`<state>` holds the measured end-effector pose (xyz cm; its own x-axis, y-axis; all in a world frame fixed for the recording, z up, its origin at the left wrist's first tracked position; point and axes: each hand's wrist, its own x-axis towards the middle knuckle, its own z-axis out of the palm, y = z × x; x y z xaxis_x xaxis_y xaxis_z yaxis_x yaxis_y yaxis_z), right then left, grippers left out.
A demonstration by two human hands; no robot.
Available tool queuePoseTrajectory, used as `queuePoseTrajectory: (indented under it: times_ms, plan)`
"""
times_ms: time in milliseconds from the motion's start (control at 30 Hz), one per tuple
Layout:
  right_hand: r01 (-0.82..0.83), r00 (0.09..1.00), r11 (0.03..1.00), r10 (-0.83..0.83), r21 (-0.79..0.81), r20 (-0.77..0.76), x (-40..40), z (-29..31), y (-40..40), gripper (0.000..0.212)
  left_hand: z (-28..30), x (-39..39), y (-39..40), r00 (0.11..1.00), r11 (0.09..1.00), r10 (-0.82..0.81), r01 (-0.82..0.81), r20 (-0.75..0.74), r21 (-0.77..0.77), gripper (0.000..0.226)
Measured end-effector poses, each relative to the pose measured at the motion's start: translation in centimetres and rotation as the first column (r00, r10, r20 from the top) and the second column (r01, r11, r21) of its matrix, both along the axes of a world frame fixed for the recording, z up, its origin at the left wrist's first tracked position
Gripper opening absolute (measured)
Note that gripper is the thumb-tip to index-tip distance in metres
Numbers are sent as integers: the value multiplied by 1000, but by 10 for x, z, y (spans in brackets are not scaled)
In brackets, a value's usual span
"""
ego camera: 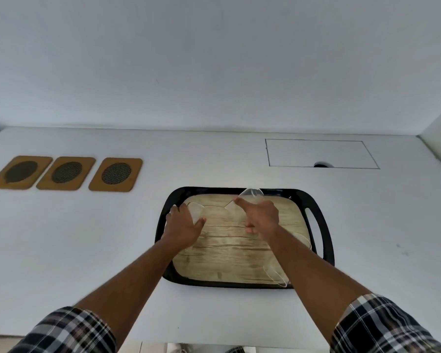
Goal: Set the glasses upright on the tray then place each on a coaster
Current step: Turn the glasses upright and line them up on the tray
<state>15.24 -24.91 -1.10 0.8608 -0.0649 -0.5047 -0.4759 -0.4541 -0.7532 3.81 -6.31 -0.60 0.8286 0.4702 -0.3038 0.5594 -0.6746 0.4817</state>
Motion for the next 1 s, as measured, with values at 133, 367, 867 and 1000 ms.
queuePoseTrajectory:
  times_ms: [133,367,867,1000]
  plan:
    - [-96,994,983,102,-153,30,-10,2,7,94,-3,1,-1,1000,1000,9,-9,-6,10,81]
    - [-153,983,959,173,-238,65,-22,0,9,67,-4,5,0,1000,999,19,-18,22,-47,76]
    - [-25,978,986,-10,164,208,-37,-11,-5,87,-2,5,9,932,915,252,-142,261,-379,74]
    - [-92,933,978,19,188,359,-40,-4,1,65,3,3,9,909,922,225,-81,351,-380,62]
